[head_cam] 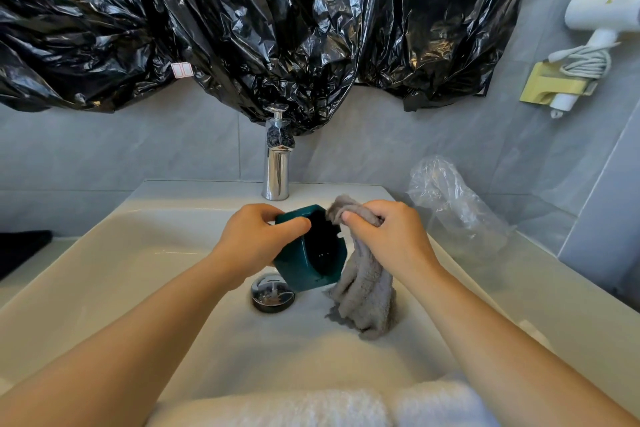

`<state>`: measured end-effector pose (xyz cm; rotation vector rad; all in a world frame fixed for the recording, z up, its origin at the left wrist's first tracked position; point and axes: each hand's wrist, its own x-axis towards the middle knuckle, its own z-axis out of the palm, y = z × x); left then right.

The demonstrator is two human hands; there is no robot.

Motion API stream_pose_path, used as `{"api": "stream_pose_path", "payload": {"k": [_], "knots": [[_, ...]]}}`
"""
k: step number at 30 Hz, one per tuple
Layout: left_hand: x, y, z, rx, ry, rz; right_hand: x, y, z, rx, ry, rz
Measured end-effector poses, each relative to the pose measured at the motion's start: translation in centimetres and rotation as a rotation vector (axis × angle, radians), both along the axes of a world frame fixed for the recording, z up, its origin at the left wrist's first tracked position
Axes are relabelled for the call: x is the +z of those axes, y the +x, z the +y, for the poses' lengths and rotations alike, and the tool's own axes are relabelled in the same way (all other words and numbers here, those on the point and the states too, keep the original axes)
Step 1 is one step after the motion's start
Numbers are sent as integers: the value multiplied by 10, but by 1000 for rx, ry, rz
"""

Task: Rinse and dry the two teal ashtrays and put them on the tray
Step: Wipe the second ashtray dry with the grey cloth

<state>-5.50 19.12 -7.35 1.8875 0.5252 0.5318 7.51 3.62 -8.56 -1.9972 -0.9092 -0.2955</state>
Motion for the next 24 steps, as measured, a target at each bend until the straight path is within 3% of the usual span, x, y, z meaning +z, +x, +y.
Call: {"api": "stream_pose_path", "payload": {"k": [5, 9, 13, 19, 22, 24], "knots": [[-3, 2, 7, 92, 22, -2, -7, 15, -3, -109, -52, 137], [-4, 3, 9, 118, 32, 8, -8, 16, -4, -33, -84, 542], [-7, 4, 12, 123, 87, 50, -3, 11, -14, -106, -331, 392], [-7, 6, 12, 123, 88, 54, 1, 0, -18, -51, -731, 458], [-7, 6, 11, 125, 87, 59, 1, -1, -16, -21, -670, 439], [-7, 6, 12, 127, 87, 58, 0, 4, -17, -36, -498, 406]]}}
